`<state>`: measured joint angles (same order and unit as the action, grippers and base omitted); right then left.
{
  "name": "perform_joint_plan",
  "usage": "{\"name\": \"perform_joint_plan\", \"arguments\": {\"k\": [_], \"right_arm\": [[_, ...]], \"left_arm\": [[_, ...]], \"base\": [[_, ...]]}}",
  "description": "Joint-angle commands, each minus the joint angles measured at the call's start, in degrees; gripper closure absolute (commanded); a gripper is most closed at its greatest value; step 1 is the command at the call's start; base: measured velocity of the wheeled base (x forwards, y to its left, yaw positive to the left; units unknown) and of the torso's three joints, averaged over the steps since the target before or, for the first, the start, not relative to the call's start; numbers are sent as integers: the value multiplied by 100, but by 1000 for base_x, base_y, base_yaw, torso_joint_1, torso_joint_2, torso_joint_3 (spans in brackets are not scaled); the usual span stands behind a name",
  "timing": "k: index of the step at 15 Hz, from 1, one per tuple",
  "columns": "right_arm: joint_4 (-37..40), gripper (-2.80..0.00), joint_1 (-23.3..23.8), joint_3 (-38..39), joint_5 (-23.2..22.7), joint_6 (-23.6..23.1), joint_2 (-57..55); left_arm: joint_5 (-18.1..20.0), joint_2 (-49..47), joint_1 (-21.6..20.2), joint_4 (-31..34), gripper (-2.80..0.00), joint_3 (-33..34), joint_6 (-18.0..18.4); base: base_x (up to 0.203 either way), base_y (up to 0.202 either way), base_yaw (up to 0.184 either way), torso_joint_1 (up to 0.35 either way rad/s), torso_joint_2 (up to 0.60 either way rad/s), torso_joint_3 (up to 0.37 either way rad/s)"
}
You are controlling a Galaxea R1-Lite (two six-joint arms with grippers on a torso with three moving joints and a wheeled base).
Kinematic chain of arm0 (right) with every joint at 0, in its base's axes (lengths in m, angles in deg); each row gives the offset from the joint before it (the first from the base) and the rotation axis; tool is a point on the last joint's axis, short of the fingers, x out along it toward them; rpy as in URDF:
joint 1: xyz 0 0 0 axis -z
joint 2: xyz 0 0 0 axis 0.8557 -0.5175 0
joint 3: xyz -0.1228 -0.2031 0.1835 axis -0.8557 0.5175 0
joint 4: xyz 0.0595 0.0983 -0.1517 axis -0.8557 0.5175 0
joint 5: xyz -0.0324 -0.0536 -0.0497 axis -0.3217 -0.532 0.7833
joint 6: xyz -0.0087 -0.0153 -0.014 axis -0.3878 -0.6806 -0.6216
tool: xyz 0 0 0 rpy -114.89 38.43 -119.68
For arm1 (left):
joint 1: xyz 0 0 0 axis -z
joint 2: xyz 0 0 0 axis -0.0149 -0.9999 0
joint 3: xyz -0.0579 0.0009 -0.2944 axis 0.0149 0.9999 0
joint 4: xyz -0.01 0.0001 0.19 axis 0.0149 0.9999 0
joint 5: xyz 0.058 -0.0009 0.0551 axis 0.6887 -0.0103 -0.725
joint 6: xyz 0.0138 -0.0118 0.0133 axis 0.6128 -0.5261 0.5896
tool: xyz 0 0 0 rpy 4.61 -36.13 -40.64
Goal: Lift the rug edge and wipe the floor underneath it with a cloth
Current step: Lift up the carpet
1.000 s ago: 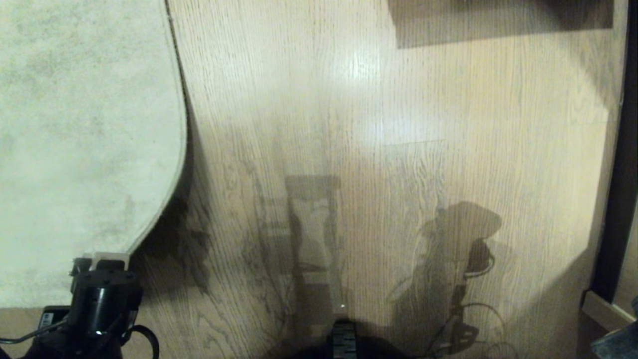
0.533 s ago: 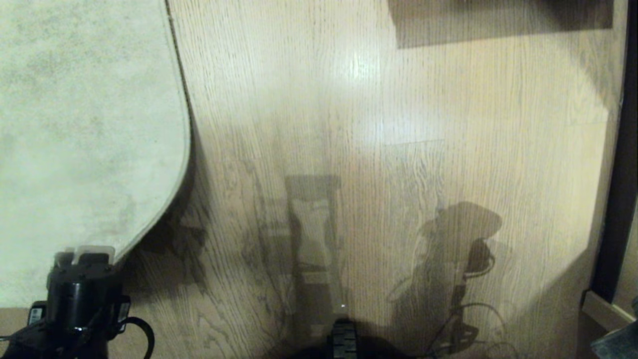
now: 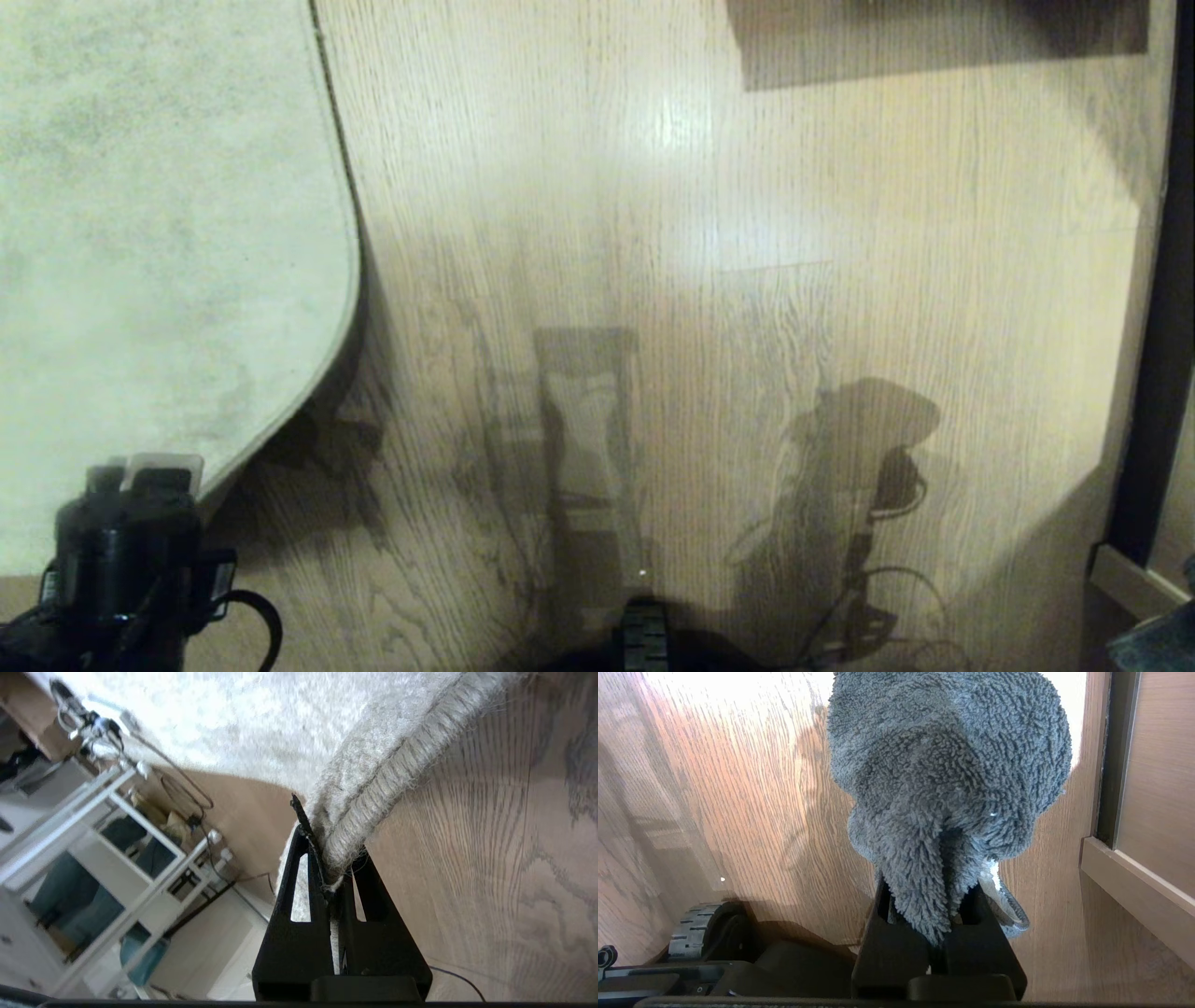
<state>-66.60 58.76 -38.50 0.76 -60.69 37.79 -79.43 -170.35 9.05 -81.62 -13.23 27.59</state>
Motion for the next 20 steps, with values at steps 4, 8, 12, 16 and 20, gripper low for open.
{"name": "perform_joint_plan", "arguments": {"k": [4,8,12,16,20], "right_arm": [[-6,0,-1,0,1,2,-7],[2,0,-1,0,1,2,-7],[3,0,-1,0,1,2,-7],[-6,0,-1,0,1,2,-7],[3,0,-1,0,1,2,-7]], "left_arm": [[1598,464,-1277,-70,0,-189,1270],[2890,511,-2054,-57,0,-567,2291],[3617,444,-2311,-38,0,-861,2722],[3811,430,-2441,-55,0,-1182,2929],[4127,437,-2756,-84,0,-1333,3034]], "base": [[0,0,0,0,0,0],[0,0,0,0,0,0],[0,0,0,0,0,0],[0,0,0,0,0,0],[0,0,0,0,0,0]]}}
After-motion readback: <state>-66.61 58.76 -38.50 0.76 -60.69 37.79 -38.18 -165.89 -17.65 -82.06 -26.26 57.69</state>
